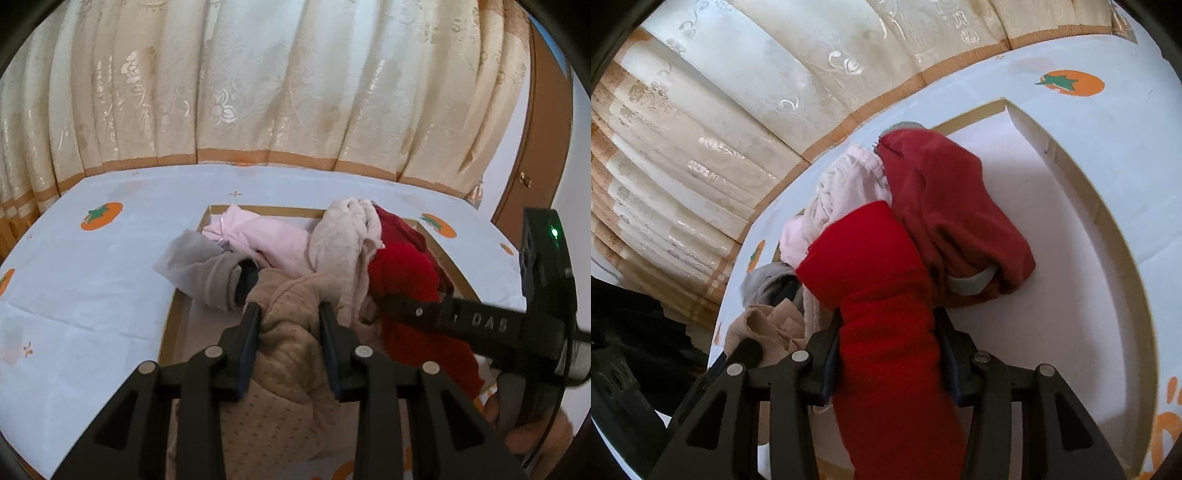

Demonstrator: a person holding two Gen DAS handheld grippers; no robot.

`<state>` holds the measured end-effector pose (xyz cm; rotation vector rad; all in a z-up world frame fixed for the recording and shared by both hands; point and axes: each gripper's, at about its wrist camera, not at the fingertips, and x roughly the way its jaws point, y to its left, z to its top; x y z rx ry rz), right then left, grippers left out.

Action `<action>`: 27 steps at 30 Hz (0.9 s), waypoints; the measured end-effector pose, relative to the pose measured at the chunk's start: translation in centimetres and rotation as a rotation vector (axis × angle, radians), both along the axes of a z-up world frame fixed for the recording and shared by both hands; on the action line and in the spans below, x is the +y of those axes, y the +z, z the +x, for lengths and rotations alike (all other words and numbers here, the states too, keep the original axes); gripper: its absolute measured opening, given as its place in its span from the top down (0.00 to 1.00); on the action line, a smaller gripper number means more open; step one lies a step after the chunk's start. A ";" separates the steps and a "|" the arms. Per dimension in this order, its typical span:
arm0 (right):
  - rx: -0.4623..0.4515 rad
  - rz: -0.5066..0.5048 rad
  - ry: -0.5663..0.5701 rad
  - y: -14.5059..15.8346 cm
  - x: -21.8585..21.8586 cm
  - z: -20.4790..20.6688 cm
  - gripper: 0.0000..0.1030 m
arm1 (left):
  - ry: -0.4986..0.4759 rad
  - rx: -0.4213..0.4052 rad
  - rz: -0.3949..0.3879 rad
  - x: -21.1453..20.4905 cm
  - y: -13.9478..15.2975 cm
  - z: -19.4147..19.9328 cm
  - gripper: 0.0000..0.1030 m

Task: Take underwear out of drawer
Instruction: 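Lower both garments into the tray and open both tools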

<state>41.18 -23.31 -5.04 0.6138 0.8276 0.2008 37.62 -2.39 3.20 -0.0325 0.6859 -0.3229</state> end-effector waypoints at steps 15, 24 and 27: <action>-0.184 -0.092 0.008 3.7 0.4 -2.7 0.33 | 0.082 -0.129 0.140 -0.9 2.7 -1.8 0.04; -0.240 -0.055 0.023 5.7 -0.5 -8.3 0.33 | 0.076 -0.125 0.184 -1.1 3.9 -6.3 0.00; -0.239 -0.053 0.042 5.9 -0.8 -10.4 0.33 | 0.068 -0.120 0.193 -1.0 3.8 -8.3 0.00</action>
